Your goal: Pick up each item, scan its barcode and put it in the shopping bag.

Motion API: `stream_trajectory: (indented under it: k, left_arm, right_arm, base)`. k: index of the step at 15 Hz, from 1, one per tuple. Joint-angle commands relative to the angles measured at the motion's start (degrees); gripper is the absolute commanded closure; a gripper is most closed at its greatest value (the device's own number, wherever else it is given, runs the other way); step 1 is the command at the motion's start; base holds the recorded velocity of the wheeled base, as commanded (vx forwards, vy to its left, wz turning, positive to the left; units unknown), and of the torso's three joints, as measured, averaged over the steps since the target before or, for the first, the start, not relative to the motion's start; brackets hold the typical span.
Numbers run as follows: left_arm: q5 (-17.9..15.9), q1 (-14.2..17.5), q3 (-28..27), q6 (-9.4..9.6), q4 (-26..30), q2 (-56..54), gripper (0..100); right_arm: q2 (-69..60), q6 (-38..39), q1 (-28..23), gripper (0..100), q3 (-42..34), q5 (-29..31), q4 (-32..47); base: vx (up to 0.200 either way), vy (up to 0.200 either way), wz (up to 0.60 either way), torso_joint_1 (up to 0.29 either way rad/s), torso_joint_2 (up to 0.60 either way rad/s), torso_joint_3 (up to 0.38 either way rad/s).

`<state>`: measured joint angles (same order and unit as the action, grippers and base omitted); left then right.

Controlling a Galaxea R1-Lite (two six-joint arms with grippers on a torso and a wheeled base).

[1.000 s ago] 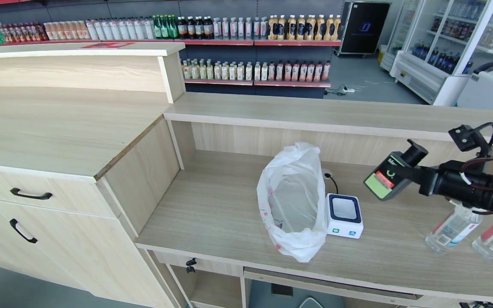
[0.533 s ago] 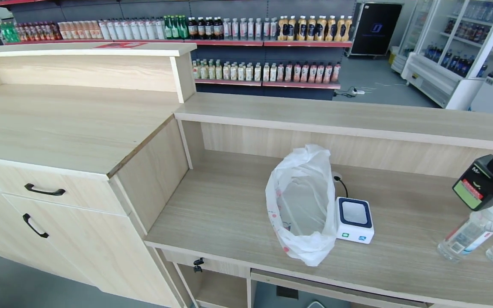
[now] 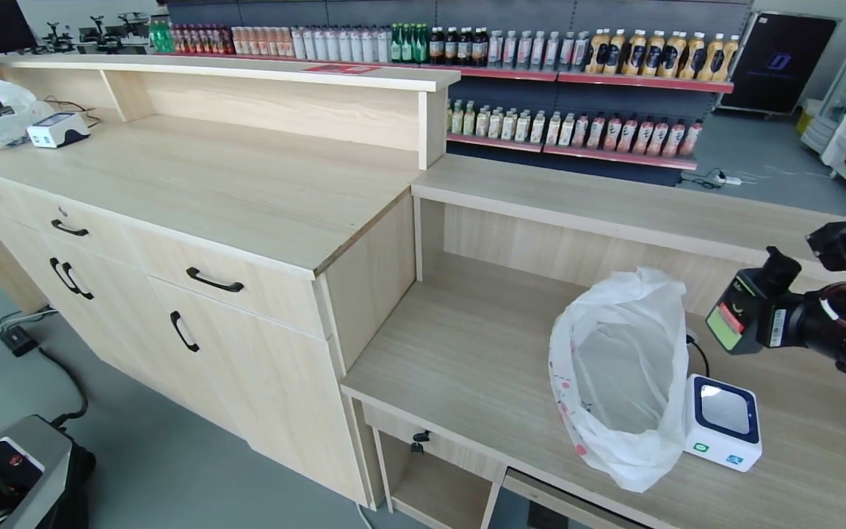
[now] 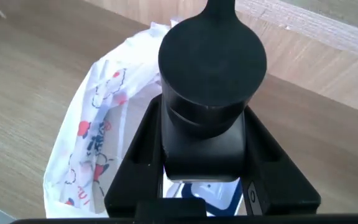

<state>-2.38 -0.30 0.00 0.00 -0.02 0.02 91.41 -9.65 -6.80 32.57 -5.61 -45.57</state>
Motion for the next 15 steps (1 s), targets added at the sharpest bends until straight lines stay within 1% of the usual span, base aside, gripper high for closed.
stream_trajectory:
  k: [1,3,4,6,7,9,11,13,14,15]
  left_arm:
    - [0.0,0.0,0.0,0.0,0.0,0.1,0]
    - [0.0,0.0,0.0,0.0,0.0,0.1,0]
    - [0.0,0.0,0.0,0.0,0.0,0.1,0]
    - [0.0,0.0,0.0,0.0,0.0,0.1,0]
    - [0.0,0.0,0.0,0.0,0.0,0.1,0]
    - [0.0,0.0,0.0,0.0,0.0,0.1,0]
    - [0.0,0.0,0.0,0.0,0.0,0.1,0]
    - [0.0,0.0,0.0,0.0,0.0,0.1,0]
    - [0.0,0.0,0.0,0.0,0.0,0.1,0]
    - [0.0,0.0,0.0,0.0,0.0,0.1,0]
  right_arm:
    - [10.5,0.3,3.6,100,-0.8,0.0,-4.0]
    - [13.2,0.3,4.4,100,-1.6,-0.1,-5.1]
    - [15.9,0.3,4.8,100,-2.1,-0.2,-7.2]
    - [19.1,0.3,5.0,100,-2.1,-3.4,-11.3]
    - [21.4,0.1,5.0,100,-2.8,-7.6,-14.9]
    - [23.7,-0.6,5.2,100,-3.8,-10.7,-18.3]
    - [25.7,-3.0,5.2,100,-4.5,-11.1,-19.1]
    - [26.8,-3.1,5.2,100,-4.9,-11.5,-20.3]
    - [27.6,-3.3,5.2,100,-5.4,-14.9,-21.3]
    - [28.0,-4.6,5.2,100,-5.9,-16.5,-21.3]
  base:
    - [0.0,0.0,0.0,0.0,0.0,0.0]
    - [0.0,0.0,0.0,0.0,0.0,0.0]
    - [0.0,0.0,0.0,0.0,0.0,0.0]
    - [0.0,0.0,0.0,0.0,0.0,0.0]
    - [0.0,0.0,0.0,0.0,0.0,0.0]
    - [0.0,0.0,0.0,0.0,0.0,0.0]
    - [0.0,0.0,0.0,0.0,0.0,0.0]
    - [0.0,0.0,0.0,0.0,0.0,0.0]
    - [0.0,0.0,0.0,0.0,0.0,0.0]
    - [0.0,0.0,0.0,0.0,0.0,0.0]
